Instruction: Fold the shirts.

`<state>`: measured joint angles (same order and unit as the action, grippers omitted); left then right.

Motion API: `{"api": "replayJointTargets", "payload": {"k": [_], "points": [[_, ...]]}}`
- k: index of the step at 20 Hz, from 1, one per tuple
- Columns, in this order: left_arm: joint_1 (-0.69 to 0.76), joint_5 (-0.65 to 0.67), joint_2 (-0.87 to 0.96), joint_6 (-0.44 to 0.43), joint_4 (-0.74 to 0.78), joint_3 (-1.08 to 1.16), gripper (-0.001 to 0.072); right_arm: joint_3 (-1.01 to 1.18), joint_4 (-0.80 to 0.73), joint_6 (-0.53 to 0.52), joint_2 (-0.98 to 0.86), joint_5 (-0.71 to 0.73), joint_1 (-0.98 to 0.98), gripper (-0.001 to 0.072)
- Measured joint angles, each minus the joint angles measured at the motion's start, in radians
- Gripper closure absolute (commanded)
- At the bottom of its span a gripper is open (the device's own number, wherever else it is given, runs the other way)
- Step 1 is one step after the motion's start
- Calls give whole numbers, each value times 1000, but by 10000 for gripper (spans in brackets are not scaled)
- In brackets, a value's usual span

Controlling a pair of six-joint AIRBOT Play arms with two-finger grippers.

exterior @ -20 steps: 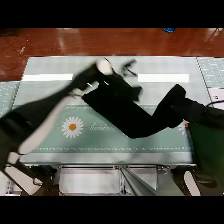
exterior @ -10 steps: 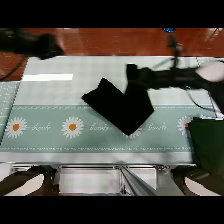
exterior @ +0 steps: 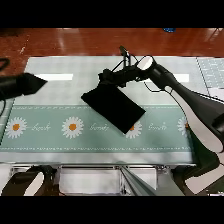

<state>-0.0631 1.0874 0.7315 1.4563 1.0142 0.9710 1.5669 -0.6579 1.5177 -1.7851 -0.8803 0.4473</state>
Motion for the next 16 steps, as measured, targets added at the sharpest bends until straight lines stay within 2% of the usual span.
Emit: {"api": "replayJointTargets", "payload": {"k": [3, 6, 8, 10, 13, 16], "points": [[-2, -52, 6, -2, -24, -85, 681, 16, 8, 1, -14, -34, -10, 303], [-4, -92, 27, -5, -36, -122, 681, 23, -6, 1, 51, -161, -87, 303], [-5, -105, 34, -5, -42, -132, 681, 22, -82, 2, 149, -291, -152, 303], [-5, -109, 37, -5, -46, -137, 681, -15, -243, 28, 292, -393, -202, 303], [-4, -113, 39, -5, -58, -141, 681, -233, -550, 171, 576, -407, -244, 303], [1, -113, 40, -5, -62, -145, 681, -606, -727, 408, 856, -250, -261, 303]]}}
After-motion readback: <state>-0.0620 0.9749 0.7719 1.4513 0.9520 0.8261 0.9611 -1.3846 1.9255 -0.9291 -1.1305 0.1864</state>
